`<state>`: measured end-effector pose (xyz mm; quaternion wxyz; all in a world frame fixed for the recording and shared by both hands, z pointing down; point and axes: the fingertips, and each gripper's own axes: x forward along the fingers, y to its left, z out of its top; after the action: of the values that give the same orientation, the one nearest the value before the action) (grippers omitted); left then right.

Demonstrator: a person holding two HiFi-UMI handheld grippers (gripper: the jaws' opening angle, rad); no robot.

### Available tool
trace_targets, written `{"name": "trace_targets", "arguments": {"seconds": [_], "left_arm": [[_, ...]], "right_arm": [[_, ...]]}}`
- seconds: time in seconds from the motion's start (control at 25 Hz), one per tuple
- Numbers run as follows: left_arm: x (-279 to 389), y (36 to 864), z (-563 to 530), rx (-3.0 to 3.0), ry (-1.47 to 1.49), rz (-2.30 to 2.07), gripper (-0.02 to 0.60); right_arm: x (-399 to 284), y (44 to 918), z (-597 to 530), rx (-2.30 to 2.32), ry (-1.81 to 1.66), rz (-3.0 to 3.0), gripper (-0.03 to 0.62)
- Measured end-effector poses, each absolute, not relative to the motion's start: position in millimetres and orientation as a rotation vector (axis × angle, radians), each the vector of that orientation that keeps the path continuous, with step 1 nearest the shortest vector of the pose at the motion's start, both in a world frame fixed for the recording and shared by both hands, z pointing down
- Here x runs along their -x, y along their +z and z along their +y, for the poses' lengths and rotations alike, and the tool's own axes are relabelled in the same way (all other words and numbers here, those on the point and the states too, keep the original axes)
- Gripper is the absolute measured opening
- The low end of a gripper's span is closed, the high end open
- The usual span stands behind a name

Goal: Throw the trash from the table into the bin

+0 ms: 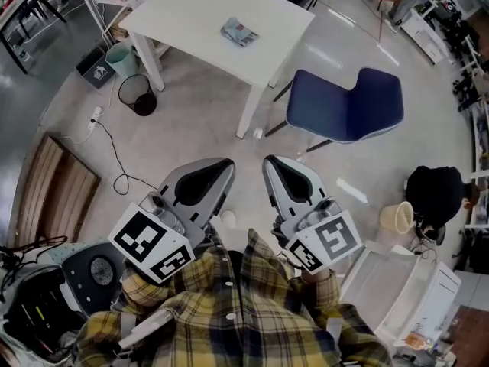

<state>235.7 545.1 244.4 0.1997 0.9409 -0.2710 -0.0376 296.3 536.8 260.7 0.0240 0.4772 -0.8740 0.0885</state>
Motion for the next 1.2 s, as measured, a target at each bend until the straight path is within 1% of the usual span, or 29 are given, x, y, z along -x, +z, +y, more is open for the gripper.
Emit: {"name": "trace_targets", "arguments": {"seconds": [0.2,0.48,1.2], "left_arm": [[-228,248,535,-2.616,-0.115,-0.791,0.008],[-208,248,489,-2.607,-0.115,-0.825,0.008],[-120,246,285,-2.635,-0.104,-0.719,0.008]], "right_arm": [[-291,268,527,-1.458,0.296,-2.706,-0.002],[-275,271,481,-1.440,0.324,-2.710,-0.002],[-205,288,288,-1.571,0.368,-2.578,-0.002]]}}
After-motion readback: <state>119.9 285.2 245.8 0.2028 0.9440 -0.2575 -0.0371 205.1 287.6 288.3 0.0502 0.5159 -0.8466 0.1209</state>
